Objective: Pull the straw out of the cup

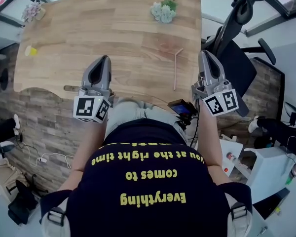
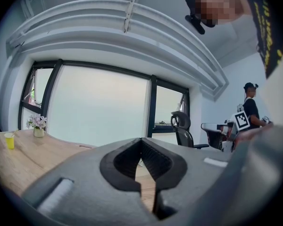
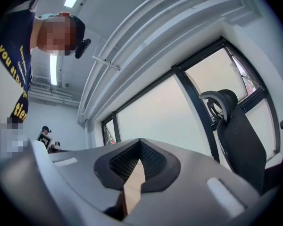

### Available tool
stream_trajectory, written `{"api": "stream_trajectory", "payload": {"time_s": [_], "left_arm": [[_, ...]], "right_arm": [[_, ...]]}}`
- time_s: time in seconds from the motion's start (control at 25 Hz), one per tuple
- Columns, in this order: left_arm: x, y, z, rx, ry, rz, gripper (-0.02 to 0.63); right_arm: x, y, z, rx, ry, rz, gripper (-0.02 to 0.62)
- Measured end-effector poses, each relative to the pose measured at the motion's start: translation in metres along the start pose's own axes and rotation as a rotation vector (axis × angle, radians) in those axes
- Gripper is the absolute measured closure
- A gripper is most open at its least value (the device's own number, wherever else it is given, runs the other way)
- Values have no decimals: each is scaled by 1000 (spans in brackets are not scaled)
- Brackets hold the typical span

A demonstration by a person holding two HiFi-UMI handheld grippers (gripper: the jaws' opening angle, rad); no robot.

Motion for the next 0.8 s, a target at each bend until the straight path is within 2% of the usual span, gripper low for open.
{"api": "stream_trajectory", "payload": {"time_s": [0.16,0.8], "left_arm": [[-4,-1,-1,8,-6,6,606],[-9,-4,-6,16,16,6,606]], "right_arm": [[1,9,-4,-47,-6,59,589],[0,8,-2,0,-40,-30,589]]}}
Point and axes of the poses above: the fingertips, and each gripper's own axes: z forward along the fingers, x to its left, y out of its top, the point moved 1 cm from there along -z, backward along the fingers, and after that the axes turned 5 degrees about -x, right-handed, at the moved point
